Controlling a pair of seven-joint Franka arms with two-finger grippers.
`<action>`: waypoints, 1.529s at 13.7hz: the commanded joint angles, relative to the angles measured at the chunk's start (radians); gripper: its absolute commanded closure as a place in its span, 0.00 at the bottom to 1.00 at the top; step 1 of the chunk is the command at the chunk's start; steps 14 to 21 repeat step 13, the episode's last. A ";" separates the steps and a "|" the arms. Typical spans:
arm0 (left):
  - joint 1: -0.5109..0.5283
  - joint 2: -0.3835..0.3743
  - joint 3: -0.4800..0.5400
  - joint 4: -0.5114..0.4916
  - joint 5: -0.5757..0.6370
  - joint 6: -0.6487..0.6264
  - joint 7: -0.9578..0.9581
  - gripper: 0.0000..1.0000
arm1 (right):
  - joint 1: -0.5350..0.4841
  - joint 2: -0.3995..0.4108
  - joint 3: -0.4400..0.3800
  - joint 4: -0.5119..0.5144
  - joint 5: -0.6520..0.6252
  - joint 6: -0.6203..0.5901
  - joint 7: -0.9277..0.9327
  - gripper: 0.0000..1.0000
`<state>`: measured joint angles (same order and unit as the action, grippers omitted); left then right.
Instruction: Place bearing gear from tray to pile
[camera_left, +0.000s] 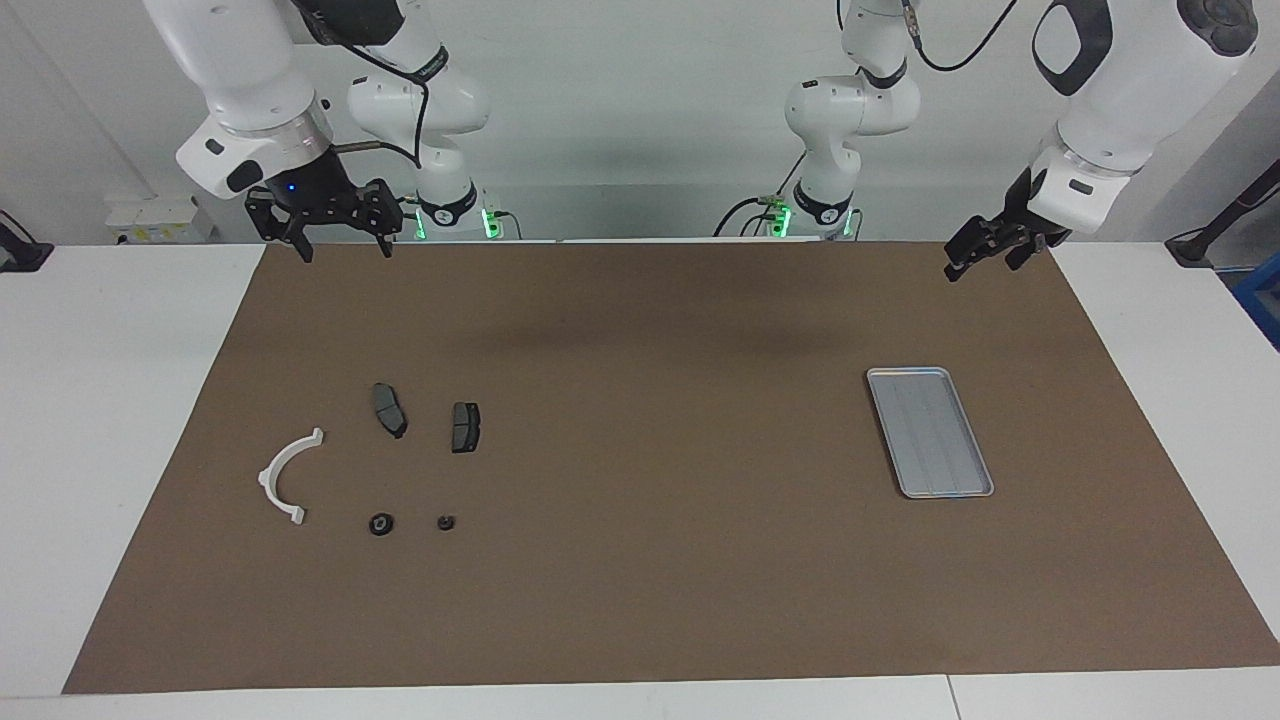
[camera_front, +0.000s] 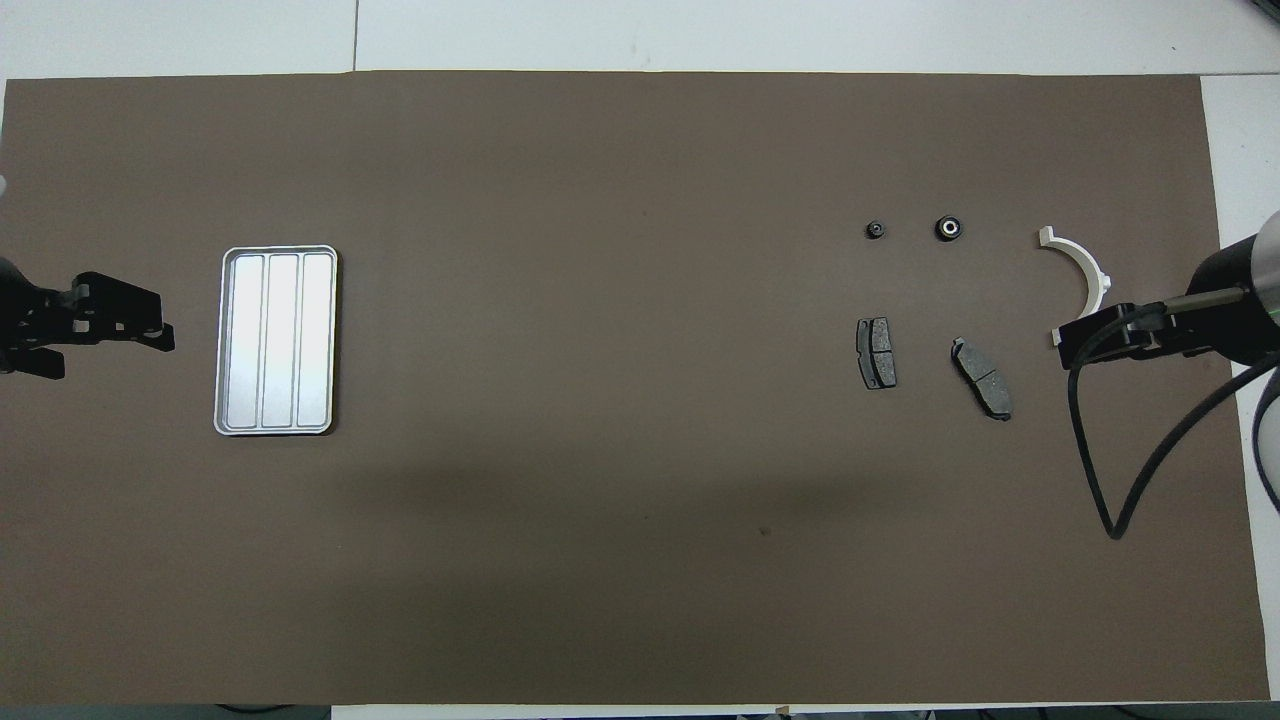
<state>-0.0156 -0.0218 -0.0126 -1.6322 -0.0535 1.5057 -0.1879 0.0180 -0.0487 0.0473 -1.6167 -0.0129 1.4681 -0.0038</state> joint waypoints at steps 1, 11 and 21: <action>0.002 -0.004 -0.004 -0.003 0.009 -0.013 -0.002 0.00 | -0.027 -0.010 0.014 -0.022 0.019 -0.017 -0.012 0.00; 0.002 -0.006 -0.004 -0.003 0.009 -0.013 -0.002 0.00 | -0.027 -0.007 0.014 -0.009 -0.016 0.086 -0.012 0.00; 0.002 -0.006 -0.004 -0.003 0.009 -0.013 -0.002 0.00 | -0.027 -0.007 0.014 -0.009 -0.015 0.087 -0.012 0.00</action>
